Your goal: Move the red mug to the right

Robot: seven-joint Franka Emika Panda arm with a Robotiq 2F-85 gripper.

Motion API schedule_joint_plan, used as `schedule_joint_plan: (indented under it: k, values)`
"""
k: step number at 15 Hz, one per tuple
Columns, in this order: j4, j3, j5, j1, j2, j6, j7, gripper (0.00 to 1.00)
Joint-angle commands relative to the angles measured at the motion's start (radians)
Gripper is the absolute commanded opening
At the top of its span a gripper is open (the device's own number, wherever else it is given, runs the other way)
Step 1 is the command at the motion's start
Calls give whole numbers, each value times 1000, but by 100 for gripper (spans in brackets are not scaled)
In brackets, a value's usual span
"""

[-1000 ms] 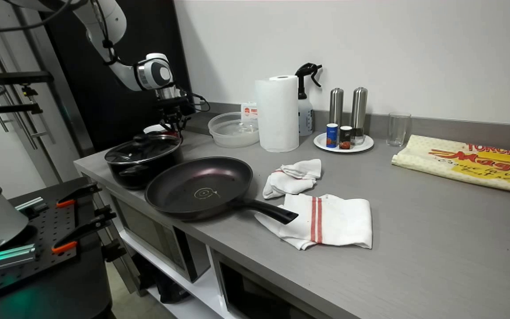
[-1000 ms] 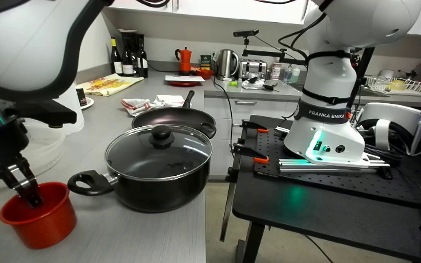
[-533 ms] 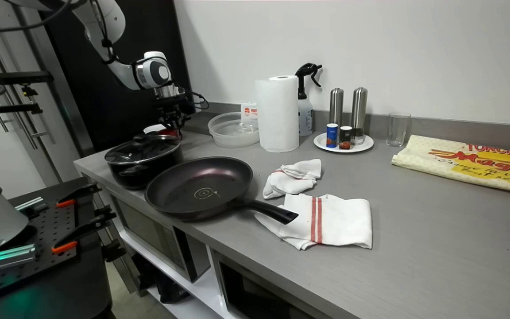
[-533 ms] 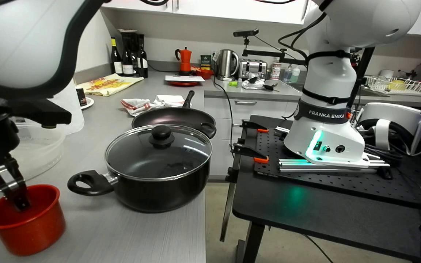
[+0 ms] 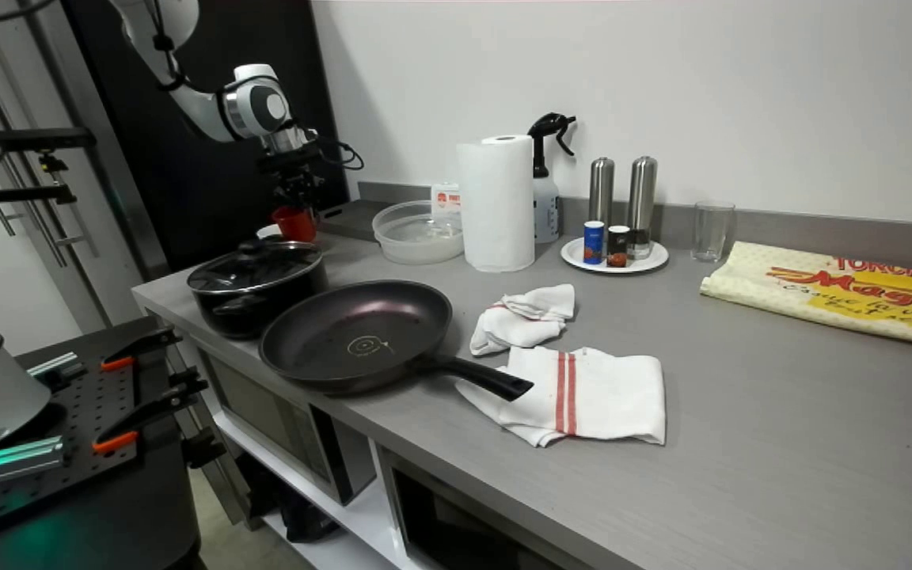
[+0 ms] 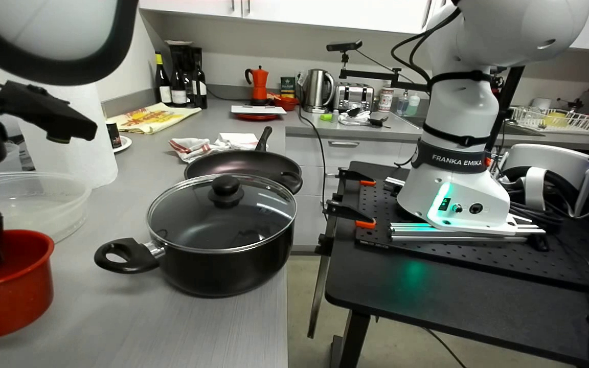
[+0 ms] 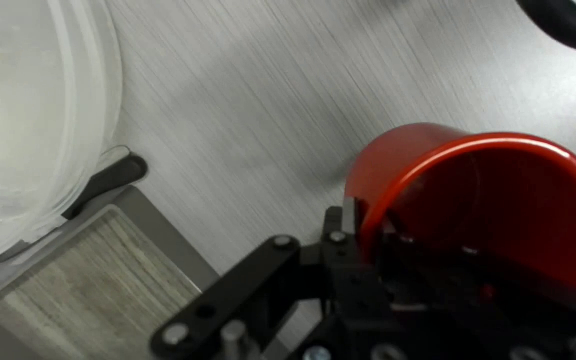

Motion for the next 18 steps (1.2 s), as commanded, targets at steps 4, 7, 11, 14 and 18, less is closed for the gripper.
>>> schedule_joint_plan:
  k: [4, 7, 11, 14, 18]
  values:
    - [-240, -21, 70, -66, -235, 109, 111, 2]
    - [-317, -20, 153, -127, -310, 151, 118, 2]
    - [-422, -10, 318, -236, -400, 209, 91, 2]
    - [-507, -1, 471, -324, -464, 267, 53, 2]
    - [-602, 53, 771, -469, -539, 325, -90, 2]
